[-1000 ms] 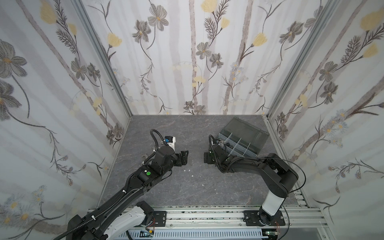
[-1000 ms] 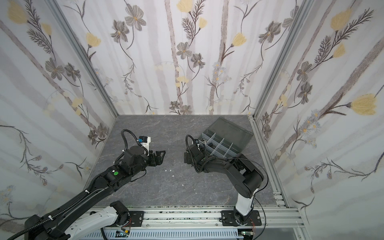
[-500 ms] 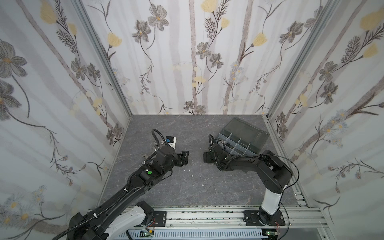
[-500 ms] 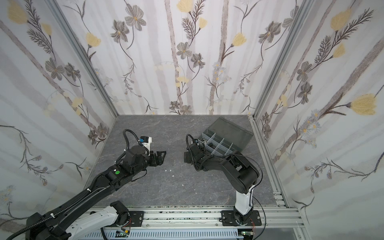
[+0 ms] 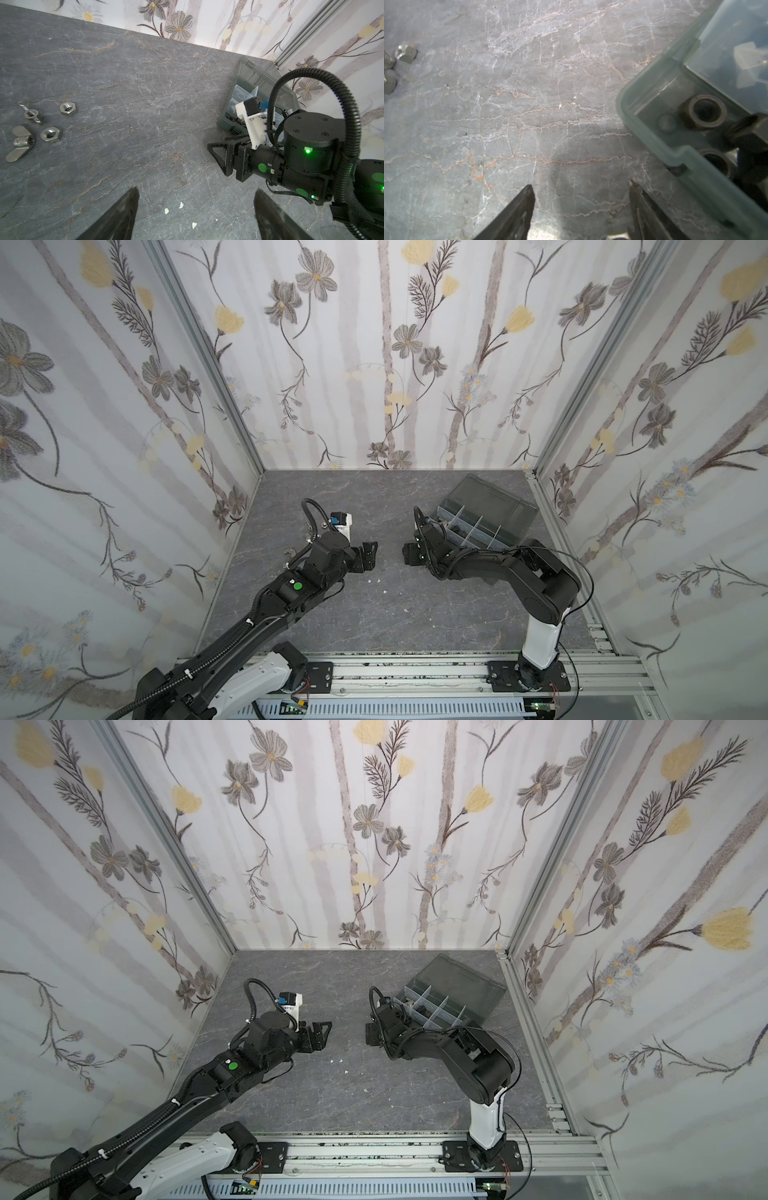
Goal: Sort the screws and nuts into containers
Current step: 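Lower the right gripper around the silver hex nut and close it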
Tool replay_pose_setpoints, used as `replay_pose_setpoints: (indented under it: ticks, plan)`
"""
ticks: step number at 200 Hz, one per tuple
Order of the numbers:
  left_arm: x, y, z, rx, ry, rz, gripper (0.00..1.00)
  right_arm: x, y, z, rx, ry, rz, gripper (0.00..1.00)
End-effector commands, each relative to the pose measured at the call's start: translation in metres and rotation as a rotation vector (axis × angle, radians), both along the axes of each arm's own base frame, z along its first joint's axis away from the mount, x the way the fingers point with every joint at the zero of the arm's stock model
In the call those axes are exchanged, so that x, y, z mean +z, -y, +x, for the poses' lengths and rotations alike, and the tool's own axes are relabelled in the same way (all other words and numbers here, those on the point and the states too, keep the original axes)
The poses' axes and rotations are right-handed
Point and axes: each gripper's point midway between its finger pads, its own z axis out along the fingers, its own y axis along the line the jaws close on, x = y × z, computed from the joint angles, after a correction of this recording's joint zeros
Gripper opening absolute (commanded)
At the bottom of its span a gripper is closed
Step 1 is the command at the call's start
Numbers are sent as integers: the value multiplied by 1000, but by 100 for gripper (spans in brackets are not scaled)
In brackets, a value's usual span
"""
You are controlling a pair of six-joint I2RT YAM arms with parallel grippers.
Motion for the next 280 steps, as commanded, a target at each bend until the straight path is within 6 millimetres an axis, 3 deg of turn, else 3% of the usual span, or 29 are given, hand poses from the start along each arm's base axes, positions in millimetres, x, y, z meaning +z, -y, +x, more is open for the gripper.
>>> replay_pose_setpoints:
  ticks: [1, 63, 165, 212, 280]
  plan:
    - [5, -1, 2, 7, 22, -6, 87, -5, 9, -4, -4, -21, -55, 72]
    - [5, 1, 2, 0, 21, -11, 87, -9, 22, -20, 10, -24, -135, 67]
    - [5, 3, 4, -3, 16, -10, 87, -15, 11, -24, 47, -28, -176, 38]
    - [5, 2, 4, 1, 17, -6, 87, -10, 10, -22, 46, -19, -177, 19]
    - [5, 0, 3, 7, 18, -5, 87, 16, 6, -19, 43, 23, -134, 15]
